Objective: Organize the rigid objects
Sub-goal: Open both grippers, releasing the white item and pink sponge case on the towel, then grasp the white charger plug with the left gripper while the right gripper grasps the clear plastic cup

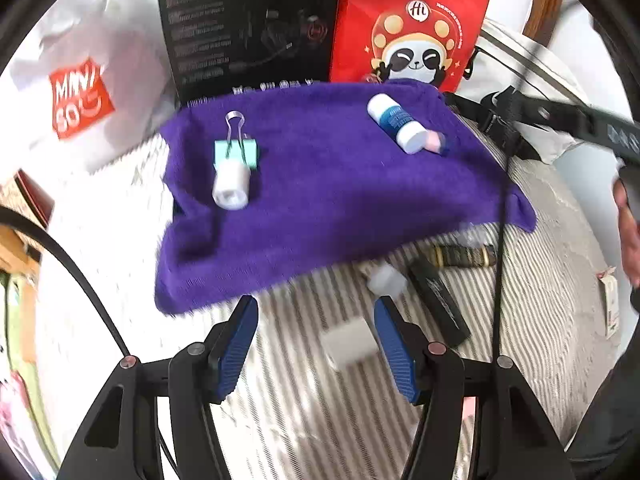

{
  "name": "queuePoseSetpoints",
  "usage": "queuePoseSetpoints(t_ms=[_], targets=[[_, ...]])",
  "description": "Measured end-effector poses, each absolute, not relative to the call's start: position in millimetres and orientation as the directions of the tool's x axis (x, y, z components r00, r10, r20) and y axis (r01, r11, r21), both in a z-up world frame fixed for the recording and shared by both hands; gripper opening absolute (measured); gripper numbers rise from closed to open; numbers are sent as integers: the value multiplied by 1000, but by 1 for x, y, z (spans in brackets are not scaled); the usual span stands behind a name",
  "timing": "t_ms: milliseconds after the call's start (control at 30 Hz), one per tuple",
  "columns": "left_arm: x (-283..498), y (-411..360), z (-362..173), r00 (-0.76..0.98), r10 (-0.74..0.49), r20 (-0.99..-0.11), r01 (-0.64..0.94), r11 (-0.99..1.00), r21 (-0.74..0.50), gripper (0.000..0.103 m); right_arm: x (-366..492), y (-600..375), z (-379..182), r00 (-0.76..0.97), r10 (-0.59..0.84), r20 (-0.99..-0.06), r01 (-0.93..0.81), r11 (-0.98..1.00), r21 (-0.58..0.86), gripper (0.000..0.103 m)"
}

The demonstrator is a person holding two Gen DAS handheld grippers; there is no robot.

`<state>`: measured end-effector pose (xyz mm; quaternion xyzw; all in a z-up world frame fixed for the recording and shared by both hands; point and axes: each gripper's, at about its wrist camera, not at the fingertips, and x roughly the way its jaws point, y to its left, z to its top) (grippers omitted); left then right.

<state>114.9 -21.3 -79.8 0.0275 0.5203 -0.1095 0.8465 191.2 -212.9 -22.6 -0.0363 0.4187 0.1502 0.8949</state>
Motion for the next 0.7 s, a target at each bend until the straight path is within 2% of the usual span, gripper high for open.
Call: queuePoseSetpoints(t_ms=[267, 500, 700], targets=[[111, -34, -102, 392, -162, -905, 167, 981, -104, 59, 121, -248, -57, 579, 231, -782, -197, 970, 141, 72], [117, -46, -123, 380, -55, -923, 152, 988, 3, 60, 91, -259, -75, 563, 255, -786, -157, 967, 201, 72], [102, -29, -123, 397, -64, -916, 148, 989, -5, 59, 85, -259, -79, 559, 257, -788, -167, 966, 196, 72]])
